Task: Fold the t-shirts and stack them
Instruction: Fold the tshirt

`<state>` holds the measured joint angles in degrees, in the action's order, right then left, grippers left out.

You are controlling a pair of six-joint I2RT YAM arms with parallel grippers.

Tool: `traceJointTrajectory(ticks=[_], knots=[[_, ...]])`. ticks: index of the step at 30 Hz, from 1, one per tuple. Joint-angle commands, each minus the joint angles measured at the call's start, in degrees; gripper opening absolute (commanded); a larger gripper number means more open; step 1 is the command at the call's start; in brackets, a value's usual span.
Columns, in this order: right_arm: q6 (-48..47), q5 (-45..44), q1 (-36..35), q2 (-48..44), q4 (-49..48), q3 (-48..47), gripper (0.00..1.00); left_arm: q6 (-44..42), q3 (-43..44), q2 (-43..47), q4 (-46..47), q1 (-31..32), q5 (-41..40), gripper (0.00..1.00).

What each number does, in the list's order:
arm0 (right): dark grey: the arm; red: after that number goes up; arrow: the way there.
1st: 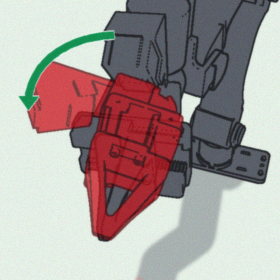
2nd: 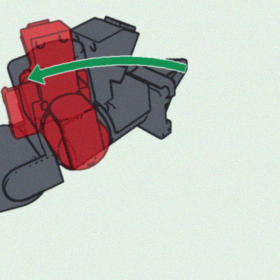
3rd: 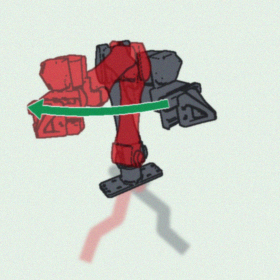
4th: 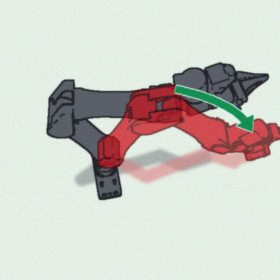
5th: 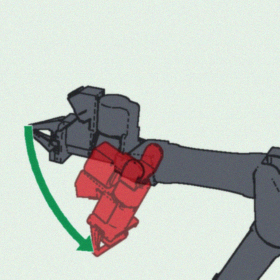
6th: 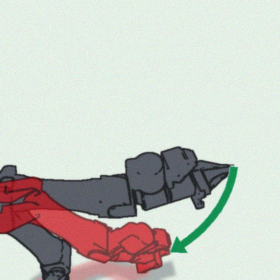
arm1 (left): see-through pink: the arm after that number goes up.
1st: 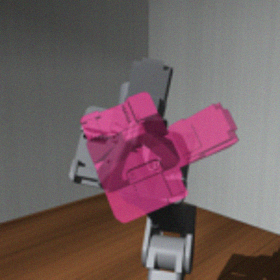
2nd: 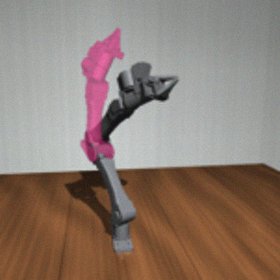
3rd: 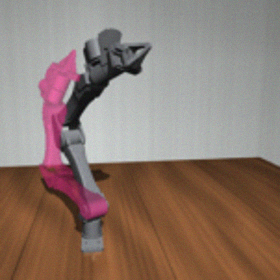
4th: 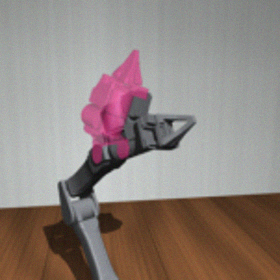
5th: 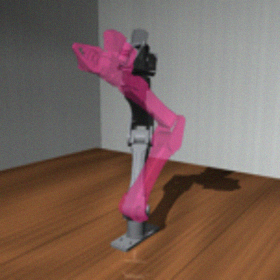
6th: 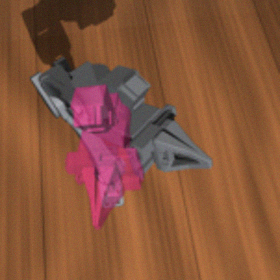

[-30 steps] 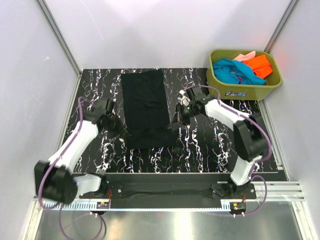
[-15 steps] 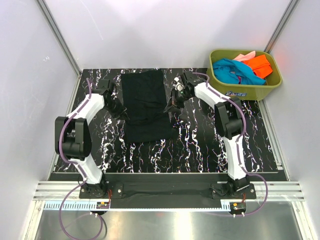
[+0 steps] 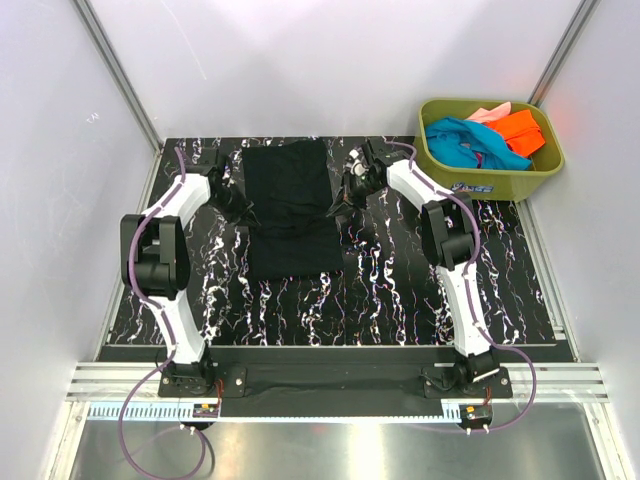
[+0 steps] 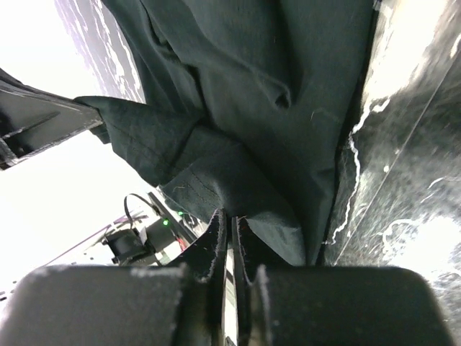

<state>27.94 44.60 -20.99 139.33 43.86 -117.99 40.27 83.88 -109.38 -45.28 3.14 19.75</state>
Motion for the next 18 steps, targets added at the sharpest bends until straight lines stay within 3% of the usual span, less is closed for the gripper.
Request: traceJointTrajectory(ticks=[1,8,10,14,18], knots=[[1.23,2.77,0.95,1.38,0.18,-3.82,0.08,-0.98,3.04,-1.62,1.33,-0.76,2.05,0.00],[3.43,4.44,1.22,6.48,-0.35,-10.22,0.20,-0.02,4.80,-5.14,2.12,-2.43,2.49,0.02],[3.96,3.92,1.48,8.05,0.00,-13.20,0.25,-0.10,5.51,-5.92,2.73,-2.96,2.14,0.14],[3.96,0.15,2.80,10.52,3.68,-20.49,0.34,-3.34,13.48,-5.67,0.19,-3.14,-1.19,0.28],[1.42,-4.24,3.94,8.60,6.50,-22.46,0.47,-7.22,16.49,-1.46,-0.77,-3.05,-2.52,0.37]])
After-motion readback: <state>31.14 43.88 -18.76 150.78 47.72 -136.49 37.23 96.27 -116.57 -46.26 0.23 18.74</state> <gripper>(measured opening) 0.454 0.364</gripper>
